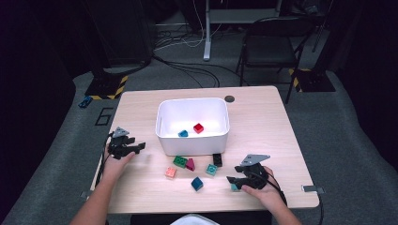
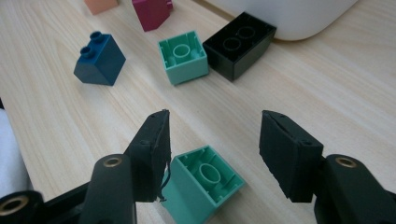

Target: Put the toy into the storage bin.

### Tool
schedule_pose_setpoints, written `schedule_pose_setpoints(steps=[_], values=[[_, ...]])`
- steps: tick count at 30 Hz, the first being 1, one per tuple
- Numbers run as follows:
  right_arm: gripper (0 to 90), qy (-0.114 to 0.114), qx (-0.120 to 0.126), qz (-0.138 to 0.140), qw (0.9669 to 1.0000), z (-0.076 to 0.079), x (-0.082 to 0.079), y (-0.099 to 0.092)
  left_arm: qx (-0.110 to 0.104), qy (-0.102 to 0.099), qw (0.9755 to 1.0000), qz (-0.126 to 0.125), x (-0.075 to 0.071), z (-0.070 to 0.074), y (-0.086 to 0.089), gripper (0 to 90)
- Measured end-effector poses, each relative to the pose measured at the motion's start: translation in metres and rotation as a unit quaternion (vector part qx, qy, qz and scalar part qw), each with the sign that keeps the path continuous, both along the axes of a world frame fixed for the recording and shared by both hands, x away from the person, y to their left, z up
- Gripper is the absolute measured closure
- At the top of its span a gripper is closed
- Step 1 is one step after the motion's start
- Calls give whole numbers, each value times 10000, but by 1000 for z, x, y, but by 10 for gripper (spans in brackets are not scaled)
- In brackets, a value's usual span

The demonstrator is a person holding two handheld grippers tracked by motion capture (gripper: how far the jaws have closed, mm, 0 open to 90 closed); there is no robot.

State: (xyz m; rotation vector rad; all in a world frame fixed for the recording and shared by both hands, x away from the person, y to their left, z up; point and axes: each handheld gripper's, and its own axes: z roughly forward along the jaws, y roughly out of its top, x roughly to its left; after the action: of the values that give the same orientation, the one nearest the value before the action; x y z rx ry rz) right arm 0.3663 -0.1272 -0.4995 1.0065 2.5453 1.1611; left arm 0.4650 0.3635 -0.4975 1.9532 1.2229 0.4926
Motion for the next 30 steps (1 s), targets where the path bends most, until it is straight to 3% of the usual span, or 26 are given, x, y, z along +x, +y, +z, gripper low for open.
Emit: schedule_pose_setpoints(steps=[7,19,25,30], values=[[411,-9,-240,-1,9997,-3,-5,3,-68,-43,10000,33,1,0,-1,381],[431,113,-230,-360,9990,-1,-11,-14,-133,-53,9999,41,7,0,-2,384],[500,236,-247,-459,9984,-4,-12,-18,-114,-60,9999,33,7,0,-3,383],[567,199,-254,-478,9983,-6,-11,-19,-126,-65,9999,39,7,0,-3,384]])
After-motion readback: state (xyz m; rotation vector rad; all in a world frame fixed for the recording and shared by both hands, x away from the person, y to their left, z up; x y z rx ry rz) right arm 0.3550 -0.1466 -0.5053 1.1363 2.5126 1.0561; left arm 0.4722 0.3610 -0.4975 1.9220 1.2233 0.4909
